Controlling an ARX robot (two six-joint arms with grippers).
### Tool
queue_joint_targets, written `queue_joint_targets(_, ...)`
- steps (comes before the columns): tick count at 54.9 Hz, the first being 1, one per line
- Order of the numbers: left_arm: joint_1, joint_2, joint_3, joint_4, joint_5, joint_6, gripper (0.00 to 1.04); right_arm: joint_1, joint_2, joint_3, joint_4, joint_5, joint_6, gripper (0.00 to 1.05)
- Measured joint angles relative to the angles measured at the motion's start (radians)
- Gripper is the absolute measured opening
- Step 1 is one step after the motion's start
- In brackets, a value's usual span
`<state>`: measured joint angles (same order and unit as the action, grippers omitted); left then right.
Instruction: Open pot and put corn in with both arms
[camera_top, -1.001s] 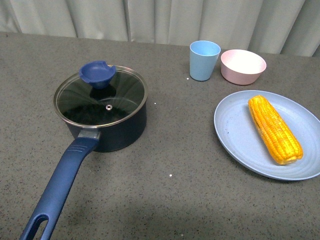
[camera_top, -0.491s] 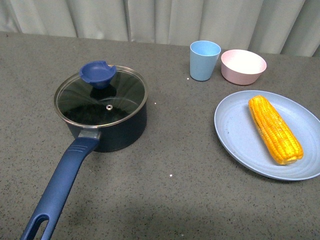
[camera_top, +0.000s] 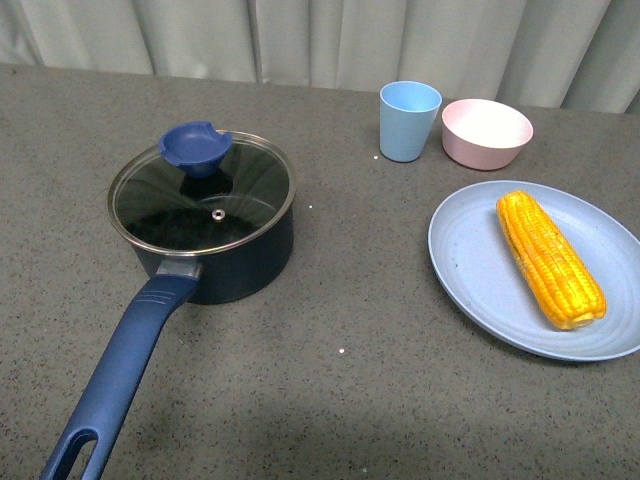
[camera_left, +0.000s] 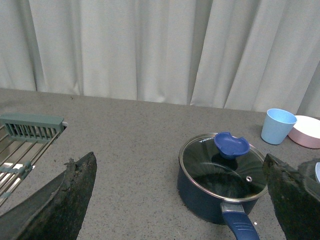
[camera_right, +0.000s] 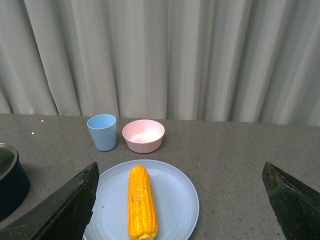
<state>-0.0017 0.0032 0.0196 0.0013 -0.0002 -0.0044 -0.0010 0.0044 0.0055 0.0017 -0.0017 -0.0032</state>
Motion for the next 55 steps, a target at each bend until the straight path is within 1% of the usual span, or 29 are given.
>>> queue_joint_targets(55, 0.0, 0.0, 0.0, 0.0, 0.0, 0.0, 0.98, 0.0, 0.0, 0.0, 0.0, 0.0, 0.0, 0.96)
